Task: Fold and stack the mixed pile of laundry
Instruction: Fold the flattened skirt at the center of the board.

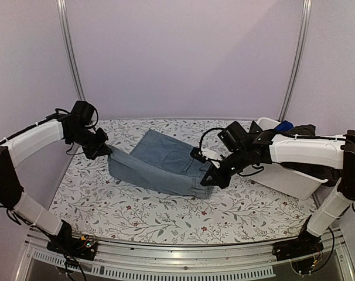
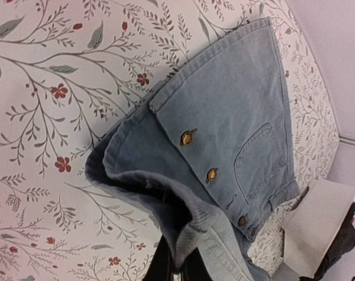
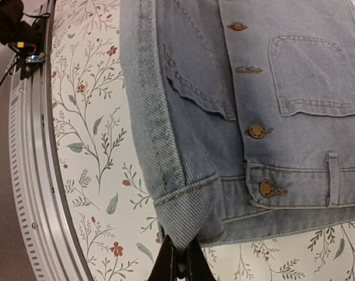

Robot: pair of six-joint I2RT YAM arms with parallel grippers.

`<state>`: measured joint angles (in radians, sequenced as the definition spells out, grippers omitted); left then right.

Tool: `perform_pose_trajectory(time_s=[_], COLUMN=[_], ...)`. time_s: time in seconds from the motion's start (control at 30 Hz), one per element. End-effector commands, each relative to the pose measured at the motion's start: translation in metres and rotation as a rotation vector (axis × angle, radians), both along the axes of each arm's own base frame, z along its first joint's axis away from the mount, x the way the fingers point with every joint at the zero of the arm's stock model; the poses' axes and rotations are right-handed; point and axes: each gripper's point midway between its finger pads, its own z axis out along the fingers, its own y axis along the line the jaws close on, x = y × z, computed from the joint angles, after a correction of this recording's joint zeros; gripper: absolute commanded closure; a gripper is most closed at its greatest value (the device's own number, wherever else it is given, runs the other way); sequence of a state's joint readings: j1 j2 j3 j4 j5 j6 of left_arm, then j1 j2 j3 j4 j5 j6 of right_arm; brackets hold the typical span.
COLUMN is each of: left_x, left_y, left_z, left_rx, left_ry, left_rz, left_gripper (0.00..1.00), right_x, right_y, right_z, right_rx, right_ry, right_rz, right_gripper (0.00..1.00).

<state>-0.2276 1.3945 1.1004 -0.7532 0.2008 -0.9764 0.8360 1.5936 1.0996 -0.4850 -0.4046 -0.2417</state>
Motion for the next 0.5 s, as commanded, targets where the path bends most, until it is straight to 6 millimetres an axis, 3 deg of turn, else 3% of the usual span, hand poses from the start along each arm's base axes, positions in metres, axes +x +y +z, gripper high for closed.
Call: perform_pose_trajectory(time_s=[0.0, 0.1, 0.2, 0.23, 0.37, 0.47], left_x=[0.073, 0.108, 0.134, 0.14, 0.15, 0.144], left_y=[-0.008, -0.025, -0.038, -0.042, -0.06, -0.065], left_z=[0.018, 0.006, -0.022, -0.034, -0.081, -0.115], left_rx=[0.032, 0.008, -0.011, -0.017, -0.026, -0.006], left_ry=[-0.161, -0.178, -0.154, -0.138, -0.077, -0.006], left_rz=[-0.049, -0.098, -0.136, -0.149, -0.207, -0.228], left_gripper=[1.0, 1.0, 1.0, 1.0, 1.0, 1.0], right_x=[0.041, 0.069, 0.092, 0.098, 0.112, 0.113], right_y=[-0.005, -0.011, -0.01, -0.013, -0.027, -0.034], right_z=[-0.003, -0.027, -0.043, -0.059, -0.103, -0.126], right_rx=[-0.054, -0.161, -0.241, -0.298, -0.469, -0.528], right_ry=[0.062, 0.081, 0.069, 0.08, 0.097, 0.106], right_rz=[-0.142, -0.23, -0.287, -0.309, -0.373, -0.382], right_gripper=[1.0, 1.0, 1.0, 1.0, 1.0, 1.0])
